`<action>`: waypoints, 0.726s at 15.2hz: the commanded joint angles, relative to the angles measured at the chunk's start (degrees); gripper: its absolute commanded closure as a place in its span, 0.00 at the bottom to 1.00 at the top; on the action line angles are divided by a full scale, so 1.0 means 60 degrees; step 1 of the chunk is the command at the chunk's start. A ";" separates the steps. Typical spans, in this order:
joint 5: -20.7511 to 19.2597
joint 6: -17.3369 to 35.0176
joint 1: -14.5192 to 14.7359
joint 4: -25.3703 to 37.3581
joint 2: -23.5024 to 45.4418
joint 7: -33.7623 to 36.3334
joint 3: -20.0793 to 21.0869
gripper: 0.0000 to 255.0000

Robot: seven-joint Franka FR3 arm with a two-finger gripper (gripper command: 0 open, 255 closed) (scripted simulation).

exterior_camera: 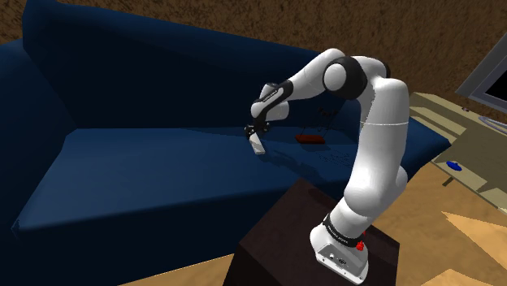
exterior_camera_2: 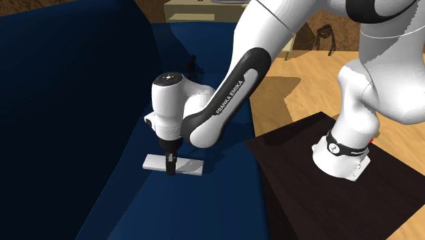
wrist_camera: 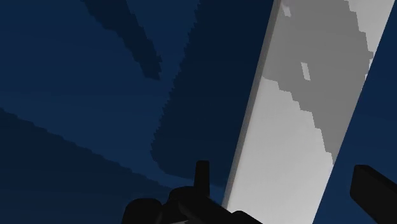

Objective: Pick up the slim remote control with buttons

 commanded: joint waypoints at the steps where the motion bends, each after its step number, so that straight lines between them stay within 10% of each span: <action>1: 0.0007 0.0040 -0.0009 -0.0012 0.0022 -0.0010 0.0004 1.00; 11: -0.0010 -0.0051 0.0006 -0.0015 -0.0073 0.0003 -0.0011 1.00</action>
